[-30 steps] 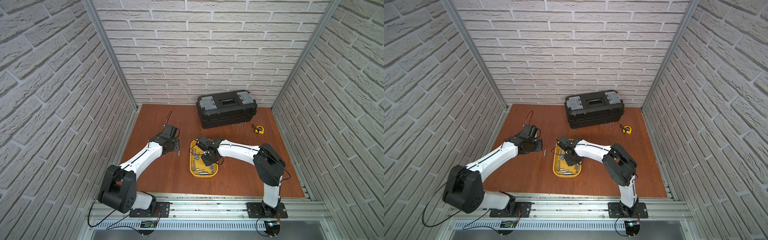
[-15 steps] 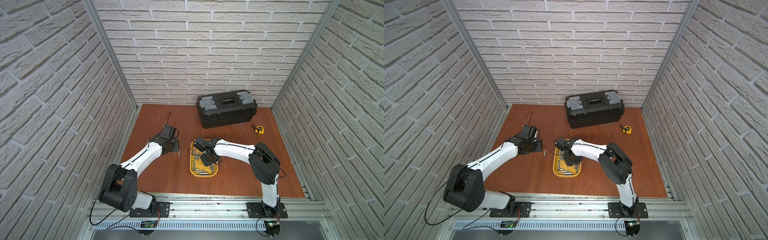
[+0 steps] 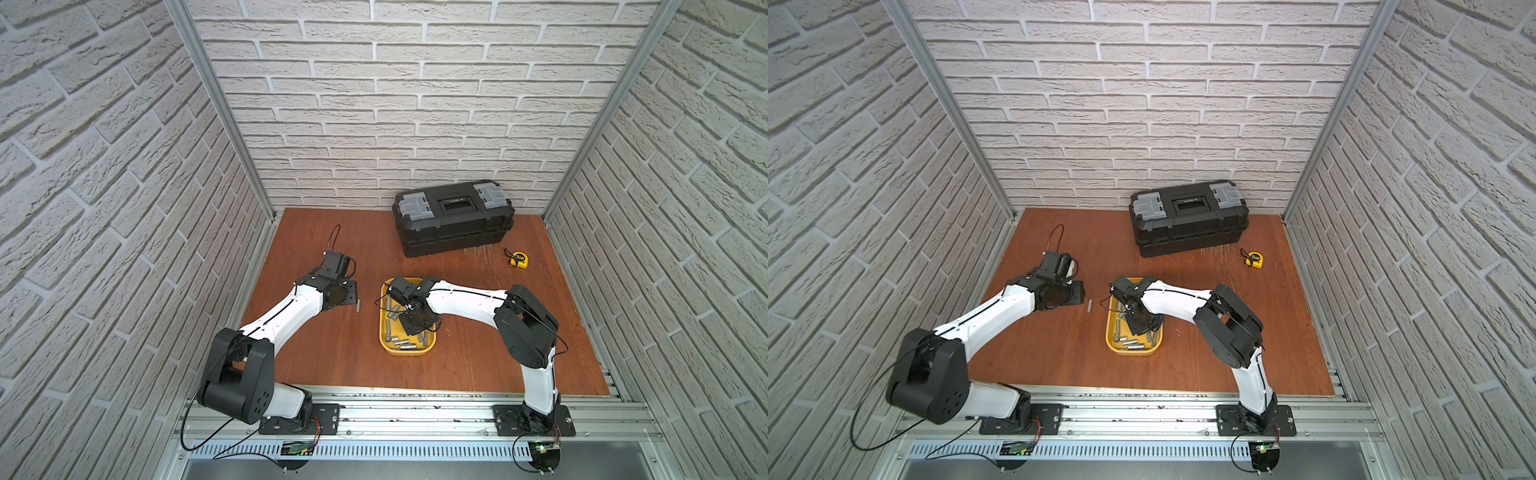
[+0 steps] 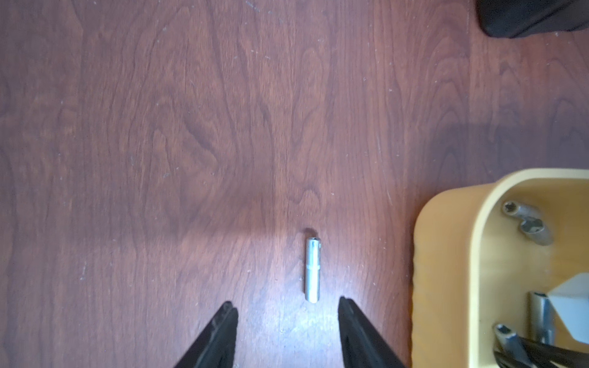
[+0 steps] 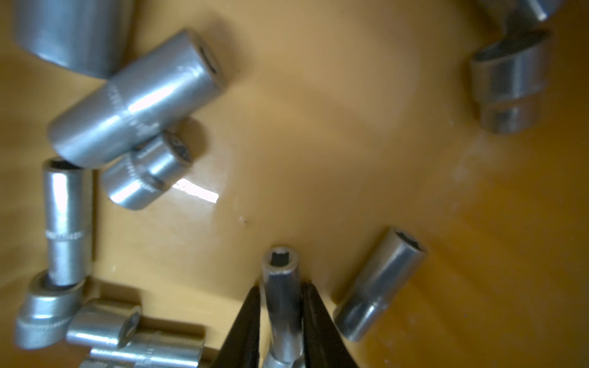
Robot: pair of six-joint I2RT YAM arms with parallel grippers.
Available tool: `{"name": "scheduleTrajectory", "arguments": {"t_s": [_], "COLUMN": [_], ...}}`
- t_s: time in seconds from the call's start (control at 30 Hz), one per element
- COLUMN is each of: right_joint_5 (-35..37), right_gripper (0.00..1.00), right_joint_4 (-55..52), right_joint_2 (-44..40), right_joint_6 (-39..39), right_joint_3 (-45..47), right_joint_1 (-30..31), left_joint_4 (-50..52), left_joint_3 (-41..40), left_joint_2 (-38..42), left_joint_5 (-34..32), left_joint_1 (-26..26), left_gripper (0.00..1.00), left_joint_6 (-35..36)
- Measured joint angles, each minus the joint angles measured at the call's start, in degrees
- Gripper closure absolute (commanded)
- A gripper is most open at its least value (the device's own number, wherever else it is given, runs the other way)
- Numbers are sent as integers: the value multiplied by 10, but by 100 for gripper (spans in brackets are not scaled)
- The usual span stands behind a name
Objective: Take out the socket from the storage box
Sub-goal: Pick up the socket head from the storage box.
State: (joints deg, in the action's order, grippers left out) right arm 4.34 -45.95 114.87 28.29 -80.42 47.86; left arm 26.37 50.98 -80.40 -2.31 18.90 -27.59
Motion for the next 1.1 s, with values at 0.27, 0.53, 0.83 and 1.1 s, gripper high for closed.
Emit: {"name": "scheduleTrajectory", "arguments": {"t_s": [0.27, 0.53, 0.83, 1.1], "right_joint_5": [-21, -29, -33, -28], "right_gripper": [90, 91, 91, 91], "right_joint_4": [26, 34, 24, 12], "right_joint_2": [-3, -33, -128, -203], "right_joint_6": [-2, -17, -51, -92], "right_joint_3": [5, 13, 4, 32], "right_joint_1": [0, -7, -73, -203], "left_joint_4": [1, 2, 7, 7], "left_joint_3": [-5, -5, -5, -5], "left_joint_2": [12, 21, 22, 22], "left_joint_5": [0, 0, -2, -3], "left_joint_1": [-3, -7, -8, -8], "left_gripper": [45, 45, 45, 44], "left_joint_6": [0, 0, 0, -9]}}
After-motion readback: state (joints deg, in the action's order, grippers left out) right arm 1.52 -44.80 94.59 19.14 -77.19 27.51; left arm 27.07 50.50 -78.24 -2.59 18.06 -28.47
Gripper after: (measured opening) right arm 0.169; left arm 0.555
